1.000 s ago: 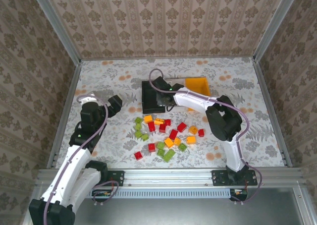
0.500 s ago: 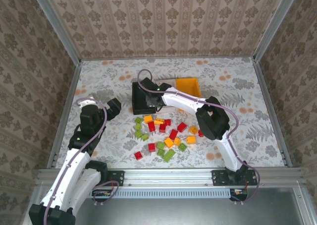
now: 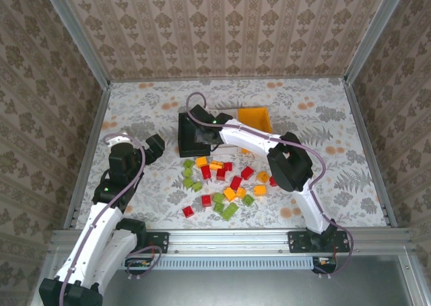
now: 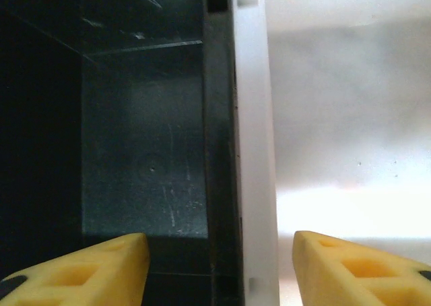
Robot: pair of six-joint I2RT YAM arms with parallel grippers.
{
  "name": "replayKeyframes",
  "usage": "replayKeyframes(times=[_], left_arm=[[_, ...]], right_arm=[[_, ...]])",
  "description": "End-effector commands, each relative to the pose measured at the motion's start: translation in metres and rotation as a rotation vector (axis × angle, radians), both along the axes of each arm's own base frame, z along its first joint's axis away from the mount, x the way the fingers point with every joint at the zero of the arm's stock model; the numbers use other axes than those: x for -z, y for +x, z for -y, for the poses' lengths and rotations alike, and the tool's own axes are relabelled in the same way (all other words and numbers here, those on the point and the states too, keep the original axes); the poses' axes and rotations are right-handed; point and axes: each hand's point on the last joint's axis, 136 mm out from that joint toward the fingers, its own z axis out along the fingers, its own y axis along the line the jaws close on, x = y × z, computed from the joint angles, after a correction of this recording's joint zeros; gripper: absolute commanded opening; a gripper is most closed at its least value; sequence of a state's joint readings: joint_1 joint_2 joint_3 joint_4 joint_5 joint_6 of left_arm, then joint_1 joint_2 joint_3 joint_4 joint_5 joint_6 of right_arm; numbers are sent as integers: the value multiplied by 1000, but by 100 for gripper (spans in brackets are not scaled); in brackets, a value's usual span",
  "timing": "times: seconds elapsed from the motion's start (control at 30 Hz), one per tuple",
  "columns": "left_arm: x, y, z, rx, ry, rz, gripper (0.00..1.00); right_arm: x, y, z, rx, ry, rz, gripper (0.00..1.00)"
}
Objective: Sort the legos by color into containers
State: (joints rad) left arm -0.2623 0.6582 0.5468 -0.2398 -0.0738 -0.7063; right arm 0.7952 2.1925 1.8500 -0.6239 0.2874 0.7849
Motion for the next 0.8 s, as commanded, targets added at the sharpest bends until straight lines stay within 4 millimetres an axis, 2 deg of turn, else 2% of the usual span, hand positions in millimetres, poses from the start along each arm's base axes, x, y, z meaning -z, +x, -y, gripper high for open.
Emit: replayKeyframes(times=[0.0, 0.03, 0.17, 0.43, 0.53, 0.67, 0.77], left_arm=[[-3, 1, 7, 40, 10, 4, 100], [-2, 1, 8, 47, 9, -1, 100], [3, 1, 19, 80, -6, -21, 100], [12, -6, 46, 171, -19, -21, 100], [16, -8, 53, 193, -18, -27, 100], [20, -9, 55, 202, -11, -34, 100], [21, -9, 55, 205, -6, -38, 100]], right_arm=[[-67, -3, 11, 10, 57, 124, 61], [-73, -9, 17, 7, 56, 129, 61], [-74, -42, 52, 9, 45, 122, 62], [-37, -127, 181, 151, -61, 34, 62], [-22, -153, 216, 186, -89, -15, 60], [8, -174, 251, 246, -116, -112, 59], [27, -181, 257, 241, -117, -160, 58]])
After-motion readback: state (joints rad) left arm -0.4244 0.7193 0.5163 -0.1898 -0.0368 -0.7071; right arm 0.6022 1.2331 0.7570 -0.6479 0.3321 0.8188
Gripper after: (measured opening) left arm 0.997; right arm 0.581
